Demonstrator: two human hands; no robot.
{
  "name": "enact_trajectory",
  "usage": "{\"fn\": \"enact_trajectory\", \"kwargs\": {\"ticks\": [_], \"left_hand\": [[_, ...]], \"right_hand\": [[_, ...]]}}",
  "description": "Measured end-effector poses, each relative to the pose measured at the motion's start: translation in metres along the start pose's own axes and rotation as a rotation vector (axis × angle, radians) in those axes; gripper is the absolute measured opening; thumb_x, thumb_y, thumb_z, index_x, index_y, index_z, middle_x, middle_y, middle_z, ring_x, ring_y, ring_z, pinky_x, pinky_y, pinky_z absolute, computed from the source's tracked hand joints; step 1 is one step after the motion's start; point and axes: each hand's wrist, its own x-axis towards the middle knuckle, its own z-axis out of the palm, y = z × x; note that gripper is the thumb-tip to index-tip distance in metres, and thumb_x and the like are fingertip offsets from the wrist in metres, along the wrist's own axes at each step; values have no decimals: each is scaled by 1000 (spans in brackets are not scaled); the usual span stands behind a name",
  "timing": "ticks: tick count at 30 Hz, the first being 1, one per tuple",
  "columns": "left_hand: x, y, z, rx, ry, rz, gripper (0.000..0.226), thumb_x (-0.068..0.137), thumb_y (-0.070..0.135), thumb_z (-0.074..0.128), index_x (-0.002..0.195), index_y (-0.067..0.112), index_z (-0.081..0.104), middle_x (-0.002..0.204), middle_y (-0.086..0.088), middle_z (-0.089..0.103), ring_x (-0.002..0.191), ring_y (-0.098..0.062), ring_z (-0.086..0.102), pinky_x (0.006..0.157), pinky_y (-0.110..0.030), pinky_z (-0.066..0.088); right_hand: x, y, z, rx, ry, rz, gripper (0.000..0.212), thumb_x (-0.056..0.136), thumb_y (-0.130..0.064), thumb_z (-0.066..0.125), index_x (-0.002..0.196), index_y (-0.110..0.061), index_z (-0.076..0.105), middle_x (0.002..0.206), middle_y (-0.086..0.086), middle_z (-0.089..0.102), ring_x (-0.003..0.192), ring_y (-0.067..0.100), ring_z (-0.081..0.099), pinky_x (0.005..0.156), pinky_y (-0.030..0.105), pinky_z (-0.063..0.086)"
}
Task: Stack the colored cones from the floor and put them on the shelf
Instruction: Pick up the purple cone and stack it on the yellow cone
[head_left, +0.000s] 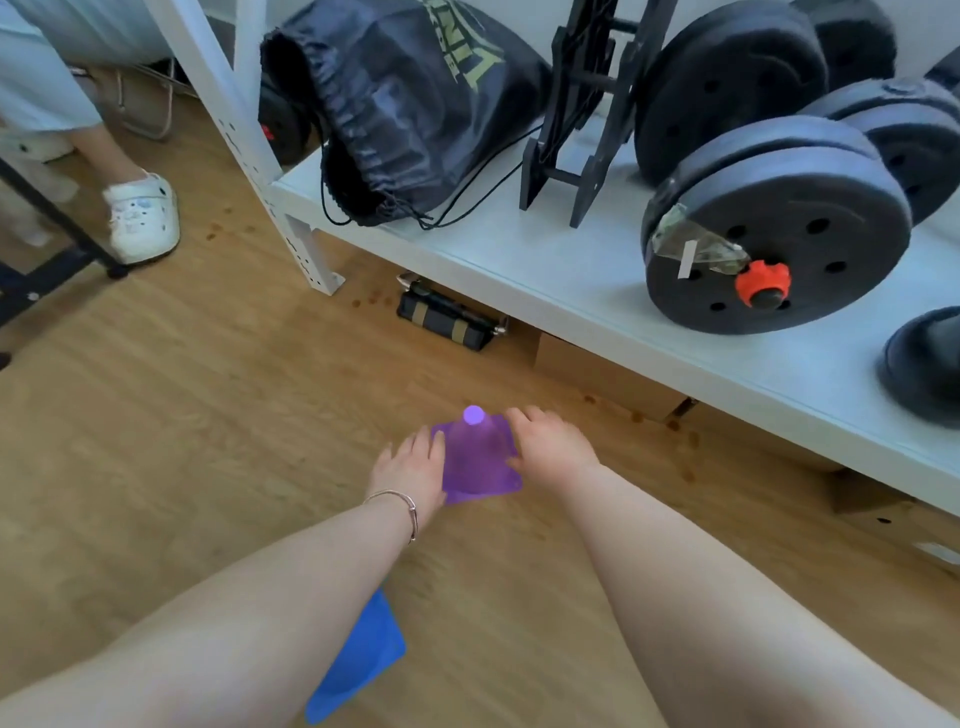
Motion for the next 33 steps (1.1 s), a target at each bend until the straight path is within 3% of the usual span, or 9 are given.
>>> {"fn": "enact_trajectory", "kwargs": {"ticks": [4,9,12,20,28,33], "left_hand": [[17,11,9,-173,-81,-50,82,88,40,58,149,11,11,149,-9,31,131,-27,41,101,-41,39],[26,16,16,-542,-51,-78,48,88,23,60,129,10,39,133,-12,49,115,-34,55,91,-41,46],[24,22,17,-689,7,-70,37,88,17,60,121,11,45,129,-9,55,114,-30,57,92,-38,46],[14,64,-10,-888,33,42,47,86,4,57,130,18,48,126,1,61,111,-13,62,97,-29,46],[-10,106,-37,-929,88,108,52,81,9,65,129,22,52,123,3,62,113,-13,59,97,-24,42],[-26,122,-53,-971,103,180,52,80,15,67,128,29,53,123,5,60,111,-12,59,100,-34,46]], "right_hand": [[16,4,12,86,-141,-13,70,87,-28,63,147,-24,28,128,9,53,115,32,54,84,40,48],[20,3,27,205,-114,53,66,87,-25,64,145,-23,32,123,12,60,108,33,59,78,37,47],[12,8,33,272,-72,93,63,85,-27,65,141,-23,37,120,11,64,106,33,60,81,38,51],[-41,39,31,449,47,197,67,81,-33,69,142,-30,40,119,6,67,111,27,62,90,39,51],[-95,69,16,591,134,238,61,84,-29,70,140,-25,46,124,-2,67,115,18,61,96,36,50],[-129,83,0,639,187,225,60,84,-29,72,138,-23,47,125,0,66,113,17,62,94,30,49]]}}
